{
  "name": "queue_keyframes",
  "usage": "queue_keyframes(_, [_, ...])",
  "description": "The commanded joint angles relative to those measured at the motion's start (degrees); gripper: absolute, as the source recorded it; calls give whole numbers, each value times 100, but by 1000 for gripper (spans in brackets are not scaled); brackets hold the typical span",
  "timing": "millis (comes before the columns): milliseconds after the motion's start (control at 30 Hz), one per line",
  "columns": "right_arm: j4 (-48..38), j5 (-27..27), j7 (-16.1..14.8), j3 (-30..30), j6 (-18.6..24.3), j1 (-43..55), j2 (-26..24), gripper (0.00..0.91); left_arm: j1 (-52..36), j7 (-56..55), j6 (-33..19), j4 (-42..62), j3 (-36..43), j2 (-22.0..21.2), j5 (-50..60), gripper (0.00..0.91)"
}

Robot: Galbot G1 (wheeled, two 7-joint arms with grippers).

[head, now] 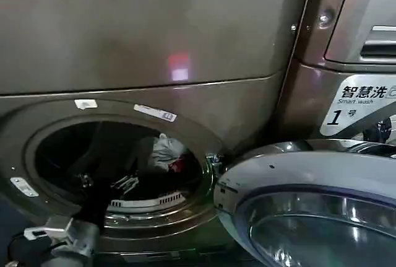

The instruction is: Grasp the clothes from the dryer.

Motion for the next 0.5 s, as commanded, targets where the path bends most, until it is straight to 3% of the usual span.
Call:
queue_keyframes(33, [-26, -23, 27, 61, -23, -33, 4, 907, -2174, -147, -430, 2861, 261, 23, 28, 907])
queue_keyframes(500, [-171, 5, 17, 202, -4, -132, -36, 907, -3954, -125, -856, 5442, 692, 108, 0, 907])
